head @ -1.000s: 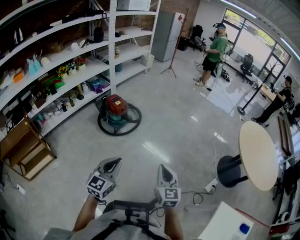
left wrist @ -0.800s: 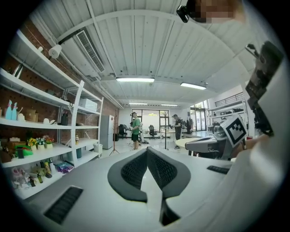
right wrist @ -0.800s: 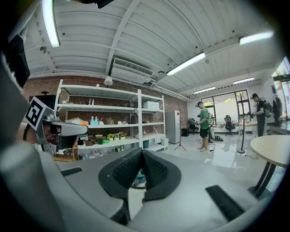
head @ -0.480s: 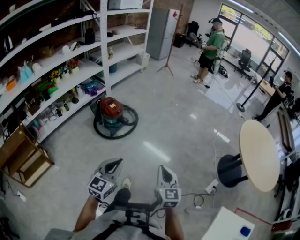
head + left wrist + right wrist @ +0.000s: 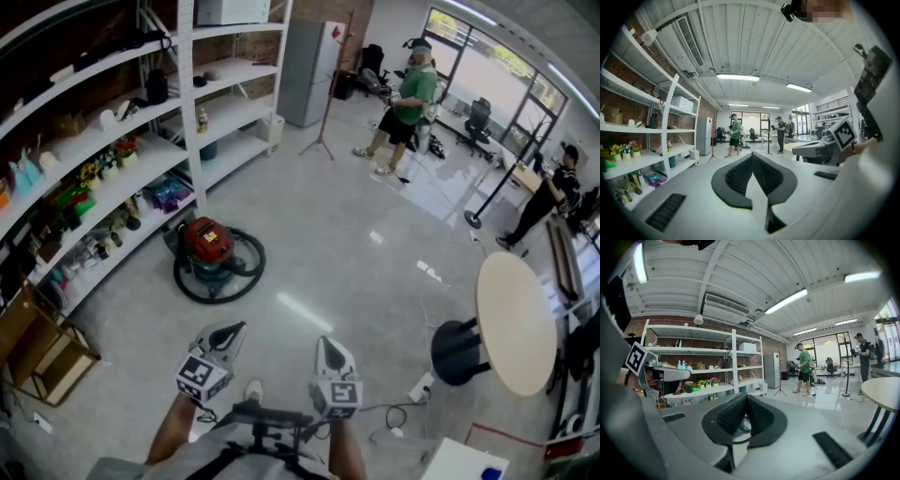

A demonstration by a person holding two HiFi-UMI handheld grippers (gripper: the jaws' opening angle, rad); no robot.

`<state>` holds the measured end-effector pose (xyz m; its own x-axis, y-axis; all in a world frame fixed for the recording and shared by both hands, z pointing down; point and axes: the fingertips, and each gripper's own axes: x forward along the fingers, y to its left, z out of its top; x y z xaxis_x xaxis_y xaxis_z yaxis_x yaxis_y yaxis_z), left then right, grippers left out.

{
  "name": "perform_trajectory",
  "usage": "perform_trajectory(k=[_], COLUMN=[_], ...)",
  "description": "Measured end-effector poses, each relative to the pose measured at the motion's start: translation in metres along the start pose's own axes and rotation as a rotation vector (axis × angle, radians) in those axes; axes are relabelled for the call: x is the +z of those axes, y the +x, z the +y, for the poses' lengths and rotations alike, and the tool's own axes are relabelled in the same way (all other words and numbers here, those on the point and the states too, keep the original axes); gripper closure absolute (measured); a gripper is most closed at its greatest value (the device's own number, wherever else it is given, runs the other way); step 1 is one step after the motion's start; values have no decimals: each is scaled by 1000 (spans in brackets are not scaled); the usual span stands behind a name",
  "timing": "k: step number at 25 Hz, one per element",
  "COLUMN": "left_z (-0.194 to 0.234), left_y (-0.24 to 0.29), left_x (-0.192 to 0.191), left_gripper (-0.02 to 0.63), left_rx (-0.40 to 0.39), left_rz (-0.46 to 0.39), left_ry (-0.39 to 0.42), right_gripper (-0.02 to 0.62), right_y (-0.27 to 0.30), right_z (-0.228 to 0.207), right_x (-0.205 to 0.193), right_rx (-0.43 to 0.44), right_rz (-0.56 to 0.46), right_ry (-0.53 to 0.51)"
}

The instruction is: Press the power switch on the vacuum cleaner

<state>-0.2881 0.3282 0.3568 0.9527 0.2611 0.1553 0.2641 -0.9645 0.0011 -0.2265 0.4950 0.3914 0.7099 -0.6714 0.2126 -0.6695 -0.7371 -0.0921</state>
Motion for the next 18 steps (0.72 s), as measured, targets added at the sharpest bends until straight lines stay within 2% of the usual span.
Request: perform_trajectory(k=[4, 9, 18], left_z=[38, 81, 126], left_y=[34, 72, 125], left_x=[7, 13, 18], left_gripper=[600, 600, 600], left_rx=[-12, -23, -53], left_rz=[16, -7, -15], left_ry=[5, 1, 3], right_gripper=[583, 583, 583], right_y=[46, 96, 157], right_z=[-6, -13, -30], right_x=[14, 27, 34], right_rx=[-9, -20, -43], right_rz=[-14, -6, 7], right_ry=[9, 0, -11])
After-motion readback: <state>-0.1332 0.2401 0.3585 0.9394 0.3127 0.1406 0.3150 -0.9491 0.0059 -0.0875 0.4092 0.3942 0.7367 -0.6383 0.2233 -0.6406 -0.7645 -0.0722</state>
